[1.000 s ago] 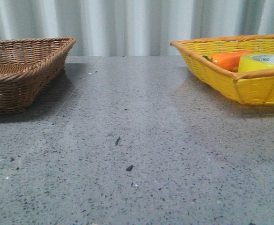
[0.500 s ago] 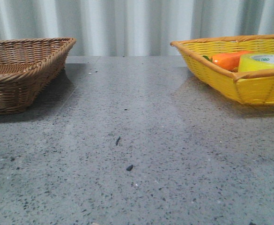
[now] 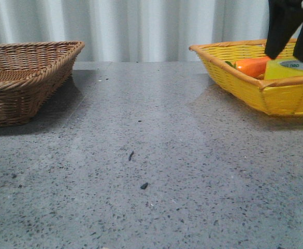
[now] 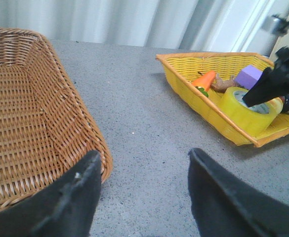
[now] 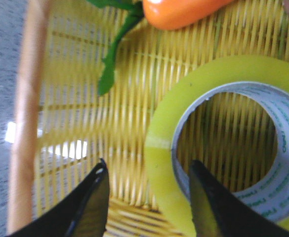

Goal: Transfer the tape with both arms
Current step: 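Reach the right gripper into the yellow basket and grasp the tape roll, then lift the tape roll with the right gripper and set it on the table center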

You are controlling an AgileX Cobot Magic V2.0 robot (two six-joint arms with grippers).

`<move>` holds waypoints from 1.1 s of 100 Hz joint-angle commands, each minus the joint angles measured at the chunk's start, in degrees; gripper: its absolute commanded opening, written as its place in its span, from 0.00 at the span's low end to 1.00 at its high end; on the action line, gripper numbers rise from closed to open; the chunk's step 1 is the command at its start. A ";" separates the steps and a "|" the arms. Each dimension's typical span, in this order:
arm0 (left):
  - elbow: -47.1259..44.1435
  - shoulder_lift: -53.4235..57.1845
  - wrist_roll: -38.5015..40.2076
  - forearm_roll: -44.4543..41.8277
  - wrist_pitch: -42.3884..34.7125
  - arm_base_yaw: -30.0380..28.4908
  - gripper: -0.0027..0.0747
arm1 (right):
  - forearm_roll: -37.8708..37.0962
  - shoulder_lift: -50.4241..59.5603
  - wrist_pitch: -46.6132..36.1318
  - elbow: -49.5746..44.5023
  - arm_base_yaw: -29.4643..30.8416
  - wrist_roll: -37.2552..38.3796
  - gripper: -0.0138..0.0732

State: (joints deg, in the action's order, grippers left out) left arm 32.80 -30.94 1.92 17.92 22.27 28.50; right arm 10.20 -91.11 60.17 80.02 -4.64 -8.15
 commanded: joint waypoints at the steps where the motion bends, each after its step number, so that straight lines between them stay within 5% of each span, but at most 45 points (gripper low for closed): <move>1: 2.26 -0.46 -0.11 1.12 -3.93 0.49 0.50 | -1.11 0.60 -2.99 2.13 0.04 0.05 0.51; 28: 2.14 -0.46 -0.11 1.12 -3.93 0.49 0.50 | -1.11 -3.04 -3.87 2.13 0.04 0.20 0.48; 33: 2.05 -0.46 -0.11 1.12 -3.93 0.49 0.50 | -1.11 -3.29 -4.12 2.13 0.04 0.63 0.41; 44: 2.05 -0.46 -0.11 1.12 -3.93 0.49 0.50 | -1.11 -2.14 -5.63 2.26 0.04 0.61 0.08; 72: 2.05 -0.46 -0.11 1.12 -3.11 0.49 0.50 | -1.11 6.98 -11.19 15.22 -3.30 0.61 0.11; 88: 2.05 -0.46 -0.11 1.16 -3.11 0.49 0.50 | 0.64 6.32 -10.92 25.96 -10.01 0.61 0.11; 110: 2.05 -0.46 -0.11 1.41 -2.58 0.49 0.50 | 1.90 -0.21 -9.28 28.01 -19.67 0.61 0.11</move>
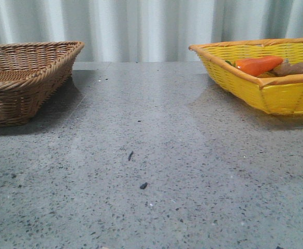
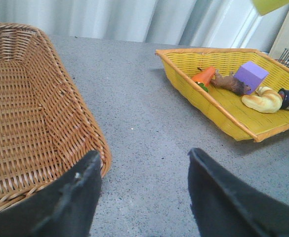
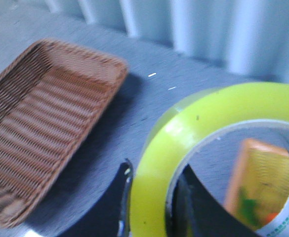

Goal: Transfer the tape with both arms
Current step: 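Lift the tape roll with the right gripper and set it on the table center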

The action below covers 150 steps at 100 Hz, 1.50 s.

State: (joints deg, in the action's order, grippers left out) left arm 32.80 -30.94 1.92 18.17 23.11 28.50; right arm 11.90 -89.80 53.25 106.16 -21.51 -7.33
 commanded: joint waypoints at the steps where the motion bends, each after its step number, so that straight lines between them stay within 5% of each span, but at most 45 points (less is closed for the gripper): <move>1: 2.05 -0.46 -0.11 1.28 -3.41 0.49 0.50 | 0.20 -1.84 -2.14 1.88 -3.00 -0.21 0.11; 36: 2.05 -0.46 -0.11 4.01 1.29 0.49 0.50 | 0.32 -15.67 5.30 1.88 -5.54 -0.21 0.14; 63: 2.05 -0.46 -0.11 7.37 -0.23 0.49 0.50 | 3.42 -14.10 6.31 1.88 -5.54 -0.21 0.65; 74: 2.05 -0.46 -0.11 8.13 -1.85 0.49 0.50 | 3.83 -9.80 8.77 1.88 -5.54 -0.21 0.54; 89: 3.78 -1.74 -0.63 8.84 -3.91 0.49 0.50 | 4.54 0.33 9.91 0.95 -5.54 -0.21 0.08; 122: 17.02 -17.90 -13.25 8.84 -0.82 0.49 0.50 | 0.90 35.07 -3.25 -23.52 -5.54 -0.99 0.11; 150: 33.28 -39.44 -15.14 8.84 7.74 0.49 0.50 | -9.22 67.09 -16.61 -50.70 -5.54 -0.99 0.11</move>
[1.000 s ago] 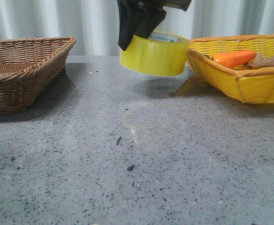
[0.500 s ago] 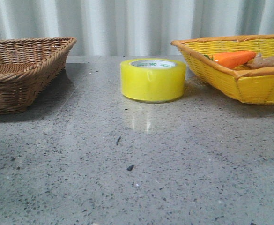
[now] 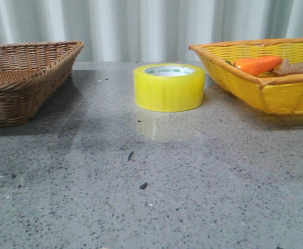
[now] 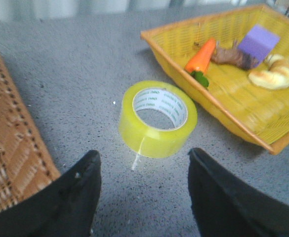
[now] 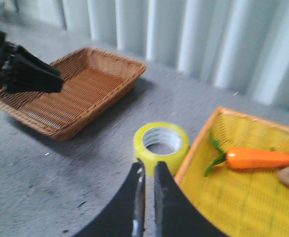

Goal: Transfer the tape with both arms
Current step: 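Lift the tape roll with the right gripper and set it on the table center, then grasp the tape roll with the left gripper as the right gripper withdraws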

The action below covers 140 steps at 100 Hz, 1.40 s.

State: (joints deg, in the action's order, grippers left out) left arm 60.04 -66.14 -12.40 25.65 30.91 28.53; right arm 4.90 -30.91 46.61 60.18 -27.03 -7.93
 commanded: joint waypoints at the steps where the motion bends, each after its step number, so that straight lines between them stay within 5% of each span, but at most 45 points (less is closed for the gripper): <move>1: 6.49 -4.74 -0.82 1.36 0.60 0.46 0.50 | -2.22 9.00 -10.77 -5.77 -0.02 -0.38 0.11; 16: 16.43 -14.21 -0.90 1.36 7.24 0.46 0.44 | -2.63 21.52 -10.65 -12.23 -0.02 2.06 0.11; 38: 29.03 -24.84 -0.90 1.36 14.44 0.46 0.43 | -2.48 23.86 -7.02 -12.84 -0.02 3.27 0.11; 53: 35.55 -30.07 -0.46 1.36 18.52 0.46 0.54 | -0.38 23.75 -7.02 -12.84 -0.02 3.27 0.11; 69: 37.57 -33.66 1.82 1.52 19.65 1.10 0.69 | 0.46 23.01 -7.02 -12.84 -0.02 3.27 0.11; 117: 37.57 -41.25 2.74 1.37 15.83 2.81 0.69 | 1.60 22.79 -6.83 -12.84 -0.02 3.27 0.11; 131: 37.57 -42.70 2.74 1.37 15.93 2.81 0.62 | 1.75 22.79 -6.68 -12.84 -0.02 3.27 0.11; 140: 37.57 -43.15 2.74 1.47 15.93 2.81 0.45 | 1.75 22.79 -6.68 -12.84 -0.02 3.27 0.11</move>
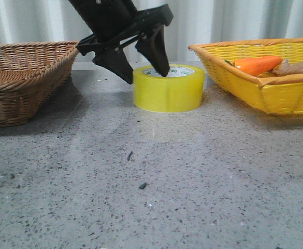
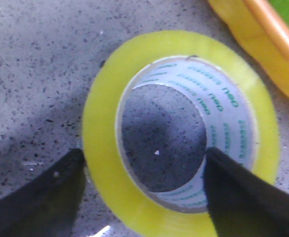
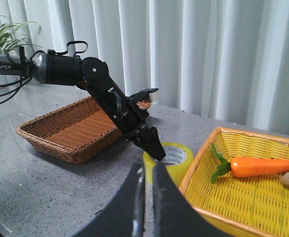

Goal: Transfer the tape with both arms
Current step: 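Grasp the tape roll with the left gripper as the right gripper withdraws, then carry the tape roll with the left gripper into the brown basket, release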

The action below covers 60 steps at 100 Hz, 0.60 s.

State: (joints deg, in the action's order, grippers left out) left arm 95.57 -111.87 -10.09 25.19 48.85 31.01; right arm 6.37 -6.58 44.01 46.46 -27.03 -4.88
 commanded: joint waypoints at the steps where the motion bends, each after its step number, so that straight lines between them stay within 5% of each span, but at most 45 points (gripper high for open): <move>1: 2.05 2.55 0.43 1.93 -2.01 0.33 0.43 | 0.28 -1.54 -4.08 0.89 -0.02 0.22 0.11; 16: 2.05 2.32 0.29 2.04 -1.92 0.33 0.01 | 0.28 -1.54 -4.08 0.89 -0.02 0.22 0.11; 60: 16.24 12.37 -0.07 1.64 -1.06 -4.02 0.01 | 0.28 -1.54 -4.08 0.89 -0.02 0.22 0.11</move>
State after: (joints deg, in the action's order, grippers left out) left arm 105.93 -106.48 -10.47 24.40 51.70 28.94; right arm 6.46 -6.58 44.01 46.46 -27.03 -4.88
